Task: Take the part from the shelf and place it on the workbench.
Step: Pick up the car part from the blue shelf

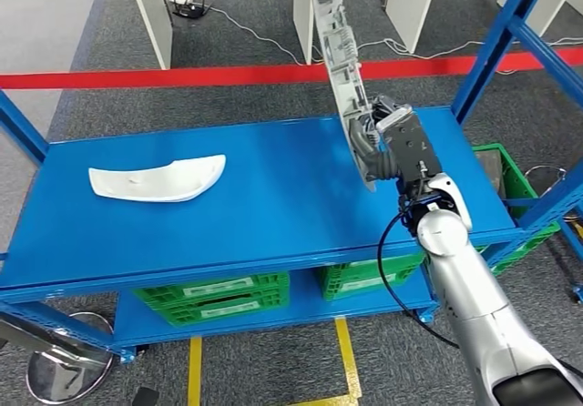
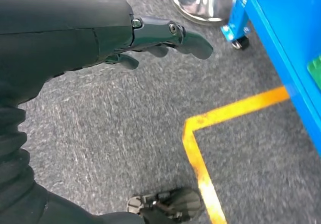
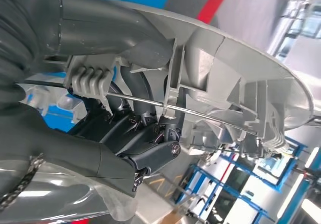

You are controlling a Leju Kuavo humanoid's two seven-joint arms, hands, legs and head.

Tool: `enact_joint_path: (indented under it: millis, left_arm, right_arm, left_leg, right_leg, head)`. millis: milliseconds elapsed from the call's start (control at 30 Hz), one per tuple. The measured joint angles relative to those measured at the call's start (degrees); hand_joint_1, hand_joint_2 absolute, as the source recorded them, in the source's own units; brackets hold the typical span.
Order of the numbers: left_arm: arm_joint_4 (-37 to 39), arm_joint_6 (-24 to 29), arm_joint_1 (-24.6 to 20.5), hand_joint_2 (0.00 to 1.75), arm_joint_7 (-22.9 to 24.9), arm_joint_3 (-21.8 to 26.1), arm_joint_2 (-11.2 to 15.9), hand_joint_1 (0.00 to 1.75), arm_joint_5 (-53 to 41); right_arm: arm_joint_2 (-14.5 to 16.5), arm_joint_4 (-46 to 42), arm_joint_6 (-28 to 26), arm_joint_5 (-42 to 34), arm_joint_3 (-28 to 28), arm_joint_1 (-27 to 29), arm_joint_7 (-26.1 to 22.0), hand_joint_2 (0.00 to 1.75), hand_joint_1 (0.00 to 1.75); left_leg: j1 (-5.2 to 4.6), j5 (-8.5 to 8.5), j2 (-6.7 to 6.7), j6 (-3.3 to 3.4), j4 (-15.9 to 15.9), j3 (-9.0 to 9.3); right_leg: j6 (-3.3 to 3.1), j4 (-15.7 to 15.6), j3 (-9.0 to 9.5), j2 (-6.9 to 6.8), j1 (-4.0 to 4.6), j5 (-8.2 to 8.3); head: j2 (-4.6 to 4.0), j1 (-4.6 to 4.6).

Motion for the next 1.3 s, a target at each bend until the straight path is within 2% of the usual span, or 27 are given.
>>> enact_joint_path:
  millis: [67, 100, 133, 200, 233, 267, 300, 400, 467, 533, 567, 600, 633, 667, 733, 767, 800, 867, 933, 1000, 1067, 1100, 1133, 1167, 1233, 1267, 1300]
  left_arm:
    - [0.0, 0.3, -0.1, 1.75, 0.3, 0.2, -0.1, 0.0, 0.2]
    - [0.0, 0.4, -0.1, 1.75, 0.3, 0.2, -0.2, 0.0, 0.2]
    - [0.0, 0.5, -0.1, 1.75, 0.4, 0.3, -0.3, 0.0, 0.3]
    - [0.0, 0.6, -0.2, 1.75, 0.5, 0.3, -0.4, 0.0, 0.3]
    - [0.0, 0.6, -0.3, 1.75, 0.6, 0.3, -0.4, 0.0, 0.3]
    - [0.0, 0.6, -0.4, 1.75, 0.7, 0.3, -0.4, 0.0, 0.3]
    - [0.0, 0.7, -0.5, 1.75, 0.8, 0.4, -0.4, 0.0, 0.4]
    - [0.0, 0.8, -0.6, 1.75, 1.0, 0.4, -0.5, 0.0, 0.3]
    - [0.0, 0.9, -0.7, 1.75, 0.9, 0.4, -0.5, 0.0, 0.2]
    - [0.0, 0.9, -0.9, 1.75, 0.8, 0.4, -0.5, 0.0, -0.1]
    - [0.0, 0.9, -0.9, 1.75, 0.7, 0.4, -0.5, 0.0, -0.3]
    - [0.0, 0.9, -0.8, 1.75, 0.7, 0.4, -0.5, 0.0, -0.4]
    - [0.0, 0.9, -0.8, 1.75, 0.7, 0.4, -0.5, 0.0, -0.4]
    - [0.0, 0.9, -0.9, 1.75, 0.6, 0.4, -0.5, 0.0, -0.4]
    - [0.0, 0.9, -1.0, 1.75, 0.6, 0.4, -0.5, 0.0, -0.4]
    - [0.0, 1.0, -1.1, 1.75, 0.6, 0.4, -0.5, 0.0, -0.4]
    - [0.0, 1.0, -1.2, 1.75, 0.5, 0.4, -0.5, 0.0, -0.5]
    - [0.0, 1.0, -1.2, 1.75, 0.4, 0.4, -0.5, 0.0, -0.6]
    - [0.0, 1.1, -1.2, 1.75, 0.3, 0.4, -0.5, 0.0, -0.7]
    - [0.0, 1.1, -1.3, 1.75, 0.3, 0.4, -0.5, 0.0, -0.8]
    - [0.0, 0.9, -1.5, 1.75, 0.5, 0.4, -0.6, 0.0, -0.6]
    - [0.0, 0.7, -1.5, 1.75, 0.8, 0.4, -0.7, 0.0, -0.4]
    - [0.0, 0.6, -1.5, 1.75, 1.1, 0.4, -0.7, 0.0, -0.2]
    - [0.0, 0.6, -1.5, 1.75, 1.3, 0.4, -0.8, 0.0, 0.1]
    - [0.0, 0.5, -1.5, 1.75, 1.8, 0.4, -0.8, 0.0, 0.5]
    - [0.0, 0.4, -1.6, 1.75, 1.9, 0.4, -0.8, 0.0, 0.6]
    - [0.0, 0.4, -1.6, 1.75, 2.1, 0.5, -0.8, 0.0, 0.8]
  right_arm:
    - [0.0, 0.0, 0.3, -0.9, 0.0, 0.3, -0.3, 1.75, 1.75]
    - [0.0, 0.0, 0.3, -1.4, 0.0, 0.4, -0.6, 1.75, 1.75]
    - [0.0, -0.1, 0.3, -1.8, -0.1, 0.5, -0.8, 1.75, 1.75]
    - [0.0, -0.5, 0.1, -2.7, -0.2, 0.6, -1.5, 1.75, 1.75]
    - [0.1, -0.8, 0.0, -3.3, -0.2, 0.6, -1.9, 1.75, 1.75]
    - [0.3, -1.1, -0.1, -3.9, -0.2, 0.6, -2.4, 1.75, 1.75]
    - [0.4, -1.4, -0.1, -4.5, -0.2, 0.7, -2.8, 1.75, 1.75]
    - [0.7, -2.4, -0.1, -6.1, -0.4, 1.0, -3.9, 1.75, 1.75]
    - [1.0, -3.1, -0.1, -6.9, -0.5, 1.1, -4.7, 1.75, 1.75]
    - [1.2, -3.5, -0.1, -7.4, -0.5, 1.1, -5.3, 1.75, 1.75]
    - [1.2, -3.7, -0.1, -7.5, -0.6, 1.2, -5.6, 1.75, 1.75]
    - [1.3, -3.8, -0.2, -7.6, -0.6, 1.3, -5.7, 1.75, 1.75]
    - [1.3, -3.9, -0.2, -7.7, -0.6, 1.4, -5.8, 1.75, 1.75]
    - [1.3, -4.1, -0.2, -7.7, -0.6, 1.5, -5.8, 1.75, 1.75]
    - [1.4, -4.5, -0.3, -7.7, -0.6, 1.5, -5.8, 1.75, 1.75]
    - [1.4, -4.7, -0.3, -7.8, -0.6, 1.5, -5.9, 1.75, 1.75]
    - [1.4, -4.8, -0.3, -7.8, -0.6, 1.5, -5.9, 1.75, 1.75]
    - [1.5, -5.1, -0.5, -8.1, -0.6, 1.6, -6.4, 1.75, 1.75]
    - [1.6, -5.7, -0.8, -8.5, -0.8, 1.7, -7.1, 1.75, 1.75]
    - [1.7, -6.4, -0.9, -8.8, -1.0, 1.5, -7.6, 1.75, 1.75]
    - [1.8, -6.8, -0.9, -8.9, -1.0, 1.6, -7.8, 1.75, 1.75]
    - [1.8, -7.0, -0.9, -8.9, -1.0, 1.6, -7.8, 1.75, 1.75]
    - [1.9, -7.2, -0.9, -9.0, -1.0, 1.6, -7.8, 1.75, 1.75]
    - [2.0, -7.4, -0.9, -9.0, -1.0, 1.6, -7.9, 1.75, 1.75]
    - [2.1, -7.9, -0.9, -9.1, -1.0, 1.4, -7.9, 1.75, 1.75]
    - [2.2, -8.1, -0.9, -9.1, -1.0, 1.4, -7.9, 1.75, 1.75]
    - [2.3, -8.3, -0.9, -9.1, -1.0, 1.4, -7.9, 1.75, 1.75]
  left_leg:
    - [-0.04, 0.0, 0.0, 0.06, 0.1, -0.05]
    - [-0.05, -0.03, -0.02, 0.06, 0.1, -0.05]
    - [-0.04, -0.07, -0.04, 0.03, 0.2, -0.04]
    - [-0.01, -0.29, -0.12, -0.23, 0.6, -0.05]
    - [-0.12, -0.42, -0.14, -0.45, 0.9, -0.22]
    - [-0.23, -0.46, -0.15, -0.73, 1.2, -0.42]
    - [-0.36, -0.43, -0.15, -1.0, 1.4, -0.62]
    - [-0.39, -0.69, -0.1, -1.72, 1.8, -0.98]
    - [-0.24, -3.03, -0.06, -2.38, 5.0, -2.25]
    - [-0.01, -6.78, -0.04, -2.94, 12.4, -5.26]
    - [0.11, -8.07, -0.04, -3.08, 15.8, -6.69]
    - [0.18, -8.31, -0.04, -3.14, 17.6, -7.37]
    - [0.22, -7.39, -0.04, -3.1, 17.0, -6.99]
    - [0.25, -5.52, -0.04, -2.96, 14.2, -5.56]
    - [0.13, -1.97, -0.05, -2.45, 6.2, -1.71]
    - [0.02, -1.19, -0.05, -2.18, 3.2, -0.39]
    - [-0.11, -1.09, -0.07, -1.97, 1.8, 0.16]
    - [-0.23, -1.23, -0.09, -1.57, 1.1, 0.18]
    - [-0.01, -0.81, -0.07, -0.92, 0.5, 0.36]
    - [0.21, -0.51, -0.02, -0.37, 0.0, 0.56]
    - [0.16, -0.52, -0.02, -0.2, 0.1, 0.52]
    - [0.14, -0.54, -0.02, -0.19, 0.1, 0.52]
    - [0.12, -0.56, -0.04, -0.18, 0.2, 0.53]
    - [0.13, -0.61, -0.07, -0.22, 0.4, 0.56]
    - [0.04, -0.83, -0.16, -0.52, 0.8, 0.49]
    - [-0.06, -0.91, -0.21, -0.74, 1.2, 0.26]
    - [-0.17, -0.93, -0.21, -0.98, 1.5, -0.01]
  right_leg:
    - [0.31, 6.6, -3.06, -0.01, -0.06, -2.34]
    - [0.43, 7.6, -3.59, -0.02, -0.07, -2.15]
    - [0.48, 6.4, -3.04, -0.05, -0.09, -0.91]
    - [0.42, -0.6, 0.43, -0.18, -0.14, 2.68]
    - [0.28, -4.1, 2.22, -0.2, -0.12, 3.83]
    - [0.07, -6.3, 3.38, -0.19, -0.09, 4.35]
    - [-0.19, -7.2, 3.85, -0.14, -0.02, 4.27]
    - [-1.11, -7.3, 3.84, -0.03, -0.14, 4.57]
    - [-1.74, -7.5, 3.89, -0.07, -0.42, 4.77]
    - [-2.02, -7.5, 3.87, -0.11, -0.43, 4.77]
    - [-2.05, -7.5, 3.87, -0.12, -0.43, 4.77]
    - [-2.06, -7.5, 3.88, -0.11, -0.43, 4.76]
    - [-2.06, -7.5, 3.91, -0.07, -0.43, 4.77]
    - [-2.05, -7.5, 3.97, -0.02, -0.43, 4.77]
    - [-1.89, -7.5, 4.01, 0.05, -0.36, 4.79]
    - [-1.69, -7.5, 3.89, 0.07, -0.3, 4.85]
    - [-1.43, -7.5, 3.72, 0.07, -0.25, 4.93]
    - [-0.76, -7.7, 3.53, 0.01, -0.22, 5.16]
    - [-0.2, -6.9, 2.95, -0.04, -0.22, 4.35]
    - [0.07, -1.9, 0.6, -0.05, -0.2, 1.43]
    - [0.22, 5.5, -2.79, -0.06, -0.2, -1.73]
    - [0.28, 7.6, -3.79, -0.06, -0.21, -2.16]
    - [0.31, 7.6, -3.78, -0.08, -0.22, -1.47]
    - [0.29, 5.3, -2.63, -0.1, -0.25, 0.23]
    - [0.17, -2.4, 1.34, -0.18, -0.25, 3.77]
    - [0.04, -5.3, 2.83, -0.15, -0.22, 4.65]
    - [-0.1, -6.8, 3.58, -0.09, -0.17, 4.88]
  head:
    - [0.0, 0.06]
    - [0.0, 0.06]
    - [0.0, 0.08]
    - [0.0, 0.07]
    - [0.0, 0.08]
    - [0.0, 0.07]
    - [0.0, 0.07]
    - [0.0, 0.06]
    - [0.0, -0.1]
    - [0.0, -0.21]
    - [0.0, -0.2]
    - [0.0, -0.2]
    - [0.0, -0.2]
    - [0.0, -0.2]
    - [0.0, -0.2]
    - [0.0, -0.2]
    - [0.0, -0.17]
    - [0.0, -0.15]
    - [0.0, -0.02]
    - [0.0, 0.2]
    - [0.0, 0.29]
    - [0.0, 0.29]
    - [0.0, 0.31]
    - [0.0, 0.31]
    - [0.0, 0.32]
    - [0.01, 0.3]
    - [0.01, 0.26]
